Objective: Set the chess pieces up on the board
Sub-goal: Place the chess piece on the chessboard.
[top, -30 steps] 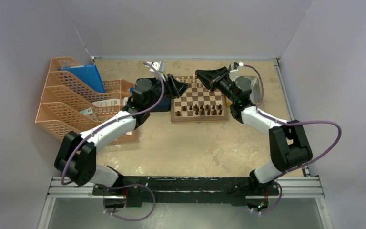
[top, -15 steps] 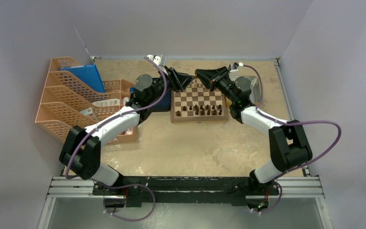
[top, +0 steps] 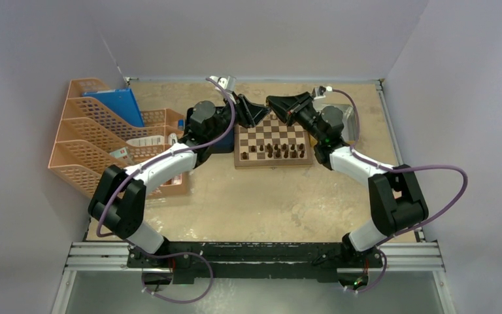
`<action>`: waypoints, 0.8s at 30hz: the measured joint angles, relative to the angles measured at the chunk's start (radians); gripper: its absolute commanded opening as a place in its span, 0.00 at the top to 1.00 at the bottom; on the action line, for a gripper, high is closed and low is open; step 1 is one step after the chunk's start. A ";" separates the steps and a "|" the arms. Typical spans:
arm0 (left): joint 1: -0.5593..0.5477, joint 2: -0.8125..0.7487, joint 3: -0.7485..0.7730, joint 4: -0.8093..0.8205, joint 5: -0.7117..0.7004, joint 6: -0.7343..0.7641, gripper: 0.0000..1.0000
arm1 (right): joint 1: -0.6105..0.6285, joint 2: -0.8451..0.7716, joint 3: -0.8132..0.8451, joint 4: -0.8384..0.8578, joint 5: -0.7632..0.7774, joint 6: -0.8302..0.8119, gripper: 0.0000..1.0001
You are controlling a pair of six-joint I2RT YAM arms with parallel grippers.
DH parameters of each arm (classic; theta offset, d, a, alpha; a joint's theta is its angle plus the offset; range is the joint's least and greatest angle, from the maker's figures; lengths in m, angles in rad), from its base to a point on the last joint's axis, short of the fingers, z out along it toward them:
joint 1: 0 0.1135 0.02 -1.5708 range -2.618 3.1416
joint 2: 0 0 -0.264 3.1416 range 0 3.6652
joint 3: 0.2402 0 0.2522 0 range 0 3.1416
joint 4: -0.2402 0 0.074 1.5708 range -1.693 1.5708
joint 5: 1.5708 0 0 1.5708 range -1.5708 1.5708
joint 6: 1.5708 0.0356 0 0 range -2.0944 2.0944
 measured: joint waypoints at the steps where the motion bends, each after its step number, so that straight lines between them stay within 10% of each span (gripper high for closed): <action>1: 0.000 0.000 0.000 -0.001 0.000 0.001 0.64 | 0.003 0.000 0.000 0.001 0.000 0.000 0.85; 9: 0.000 0.000 0.007 0.001 0.000 0.002 0.73 | 0.023 0.000 -0.003 0.006 0.002 -0.011 0.85; 16: 0.000 0.004 0.007 0.001 0.000 0.002 1.00 | 0.023 -0.003 -0.011 0.018 0.010 -0.029 0.84; 24: 0.000 -0.023 0.006 -0.058 0.021 0.034 1.00 | 0.011 -0.029 -0.026 -0.007 -0.043 -0.132 0.58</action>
